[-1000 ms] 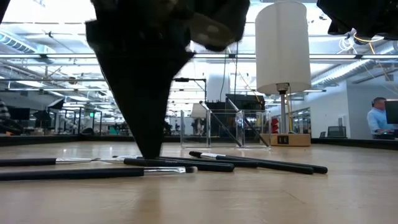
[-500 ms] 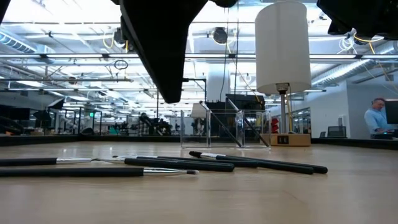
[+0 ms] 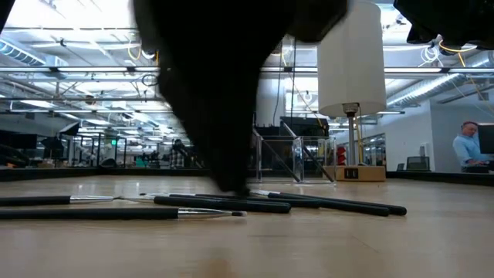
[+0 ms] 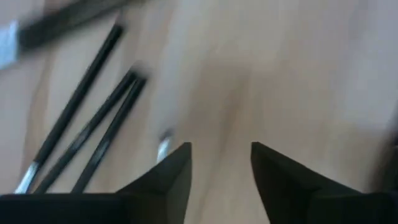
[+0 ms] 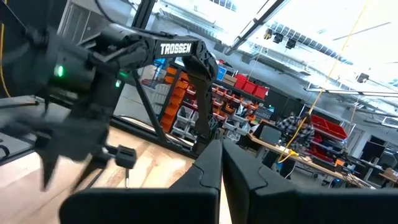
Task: Put items in baskets/containers
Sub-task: Put the black eyeshadow brush into the left section of the transparent organizer
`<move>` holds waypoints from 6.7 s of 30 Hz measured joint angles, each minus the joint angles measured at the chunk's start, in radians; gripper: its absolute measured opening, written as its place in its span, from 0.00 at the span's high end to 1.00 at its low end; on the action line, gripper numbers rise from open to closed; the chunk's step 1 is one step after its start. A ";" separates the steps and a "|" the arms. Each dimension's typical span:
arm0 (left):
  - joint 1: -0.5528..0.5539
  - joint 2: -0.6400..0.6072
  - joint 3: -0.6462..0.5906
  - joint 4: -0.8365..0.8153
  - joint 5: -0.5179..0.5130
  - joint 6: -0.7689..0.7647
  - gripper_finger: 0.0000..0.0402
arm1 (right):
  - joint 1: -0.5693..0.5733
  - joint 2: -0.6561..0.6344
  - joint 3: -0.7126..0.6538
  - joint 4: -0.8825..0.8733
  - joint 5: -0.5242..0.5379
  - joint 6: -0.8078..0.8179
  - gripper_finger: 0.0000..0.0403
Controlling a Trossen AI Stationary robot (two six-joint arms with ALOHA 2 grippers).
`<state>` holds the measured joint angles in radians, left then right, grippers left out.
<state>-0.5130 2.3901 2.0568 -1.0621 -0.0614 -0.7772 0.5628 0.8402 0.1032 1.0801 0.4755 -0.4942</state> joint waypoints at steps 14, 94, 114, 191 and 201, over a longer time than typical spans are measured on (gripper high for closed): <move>0.017 0.089 0.007 -0.057 0.069 0.010 0.61 | 0.000 -0.003 0.000 0.000 0.000 0.004 1.00; -0.013 -0.051 0.241 -0.463 -0.221 0.042 1.00 | 0.001 -0.003 0.000 -0.039 -0.001 0.076 1.00; -0.035 -0.783 -0.055 0.257 -0.298 1.036 1.00 | 0.001 -0.002 0.000 -0.113 -0.008 0.218 1.00; 0.272 -1.788 -1.954 1.528 -0.356 0.824 0.98 | -0.206 1.174 1.487 -1.765 -0.272 1.033 0.78; 0.272 -1.788 -1.954 1.498 -0.356 0.802 0.97 | -0.237 1.176 1.408 -1.695 -0.301 1.055 0.72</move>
<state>-0.2405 0.6016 0.1032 0.4360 -0.4175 0.0246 0.3256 2.0159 1.5116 -0.6150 0.1741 0.5603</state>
